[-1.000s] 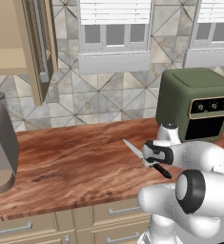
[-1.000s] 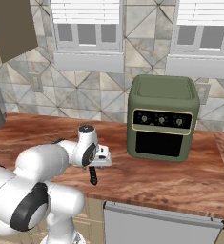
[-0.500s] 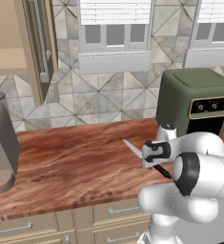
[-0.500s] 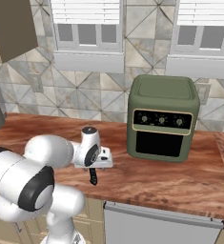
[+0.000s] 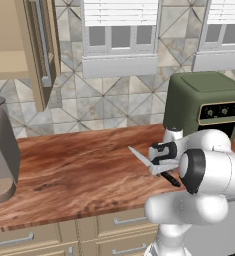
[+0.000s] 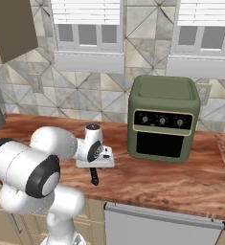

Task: Move the cutting board and knife to the sink. Then move spray from the cabinet to the counter.

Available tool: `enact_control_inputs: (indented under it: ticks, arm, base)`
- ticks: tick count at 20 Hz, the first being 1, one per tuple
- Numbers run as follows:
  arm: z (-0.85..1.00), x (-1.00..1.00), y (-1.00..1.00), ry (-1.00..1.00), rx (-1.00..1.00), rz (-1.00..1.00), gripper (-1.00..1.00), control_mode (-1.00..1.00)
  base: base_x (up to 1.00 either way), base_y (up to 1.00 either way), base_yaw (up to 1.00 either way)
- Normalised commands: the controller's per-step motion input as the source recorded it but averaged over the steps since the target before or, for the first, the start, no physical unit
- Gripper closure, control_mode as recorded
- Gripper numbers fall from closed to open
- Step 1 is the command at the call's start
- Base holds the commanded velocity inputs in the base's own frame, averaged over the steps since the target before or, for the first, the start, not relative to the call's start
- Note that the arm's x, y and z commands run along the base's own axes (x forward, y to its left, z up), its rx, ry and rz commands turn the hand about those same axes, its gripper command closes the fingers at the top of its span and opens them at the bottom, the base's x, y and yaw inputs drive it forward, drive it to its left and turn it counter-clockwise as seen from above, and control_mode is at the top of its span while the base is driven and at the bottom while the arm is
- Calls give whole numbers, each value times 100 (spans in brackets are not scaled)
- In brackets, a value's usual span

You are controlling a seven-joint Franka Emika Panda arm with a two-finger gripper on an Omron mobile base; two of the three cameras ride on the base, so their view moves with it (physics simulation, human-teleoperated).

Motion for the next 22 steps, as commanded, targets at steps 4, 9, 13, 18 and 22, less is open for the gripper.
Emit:
enact_control_inputs:
  ticks: [4,9,13,18,22]
  arm:
    - [-56,-17,45,0,0,0,100,-100]
    - [-60,-66,84,-5,0,0,100,-100]
    - [-52,-68,97,-2,0,0,100,-100]
    - [-19,-36,73,0,0,3,100,-100]
    - [0,0,9,1,0,3,100,-100]
  base:
    - [0,0,0]
    - [0,0,0]
    - [0,0,0]
    - [0,0,0]
    - [0,0,0]
